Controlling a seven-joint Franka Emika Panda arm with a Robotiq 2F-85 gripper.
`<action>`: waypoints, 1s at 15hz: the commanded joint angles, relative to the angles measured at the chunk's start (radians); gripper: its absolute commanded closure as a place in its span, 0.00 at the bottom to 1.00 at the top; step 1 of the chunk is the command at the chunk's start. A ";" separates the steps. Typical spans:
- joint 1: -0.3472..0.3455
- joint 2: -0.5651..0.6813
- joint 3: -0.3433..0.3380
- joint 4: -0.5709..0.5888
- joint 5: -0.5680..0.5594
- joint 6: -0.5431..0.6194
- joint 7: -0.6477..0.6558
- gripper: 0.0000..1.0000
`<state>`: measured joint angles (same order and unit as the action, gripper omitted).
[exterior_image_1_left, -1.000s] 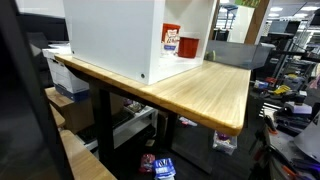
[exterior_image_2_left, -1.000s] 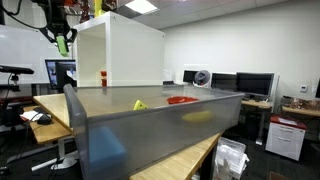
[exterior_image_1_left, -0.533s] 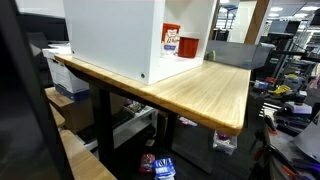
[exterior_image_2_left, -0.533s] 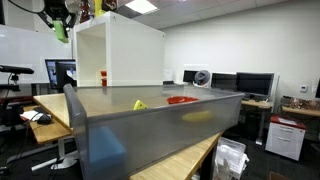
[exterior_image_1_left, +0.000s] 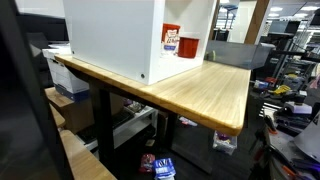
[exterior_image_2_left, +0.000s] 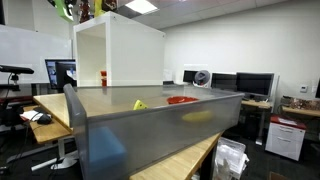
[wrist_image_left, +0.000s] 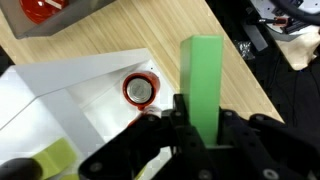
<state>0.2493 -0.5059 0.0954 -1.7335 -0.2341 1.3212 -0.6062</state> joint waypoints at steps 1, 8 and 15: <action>-0.012 0.080 0.019 0.150 -0.062 -0.056 -0.019 0.94; 0.003 0.199 0.088 0.339 -0.121 -0.089 -0.048 0.94; 0.019 0.270 0.171 0.430 -0.170 -0.082 -0.106 0.94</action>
<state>0.2570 -0.2813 0.2367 -1.3712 -0.3604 1.2671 -0.6484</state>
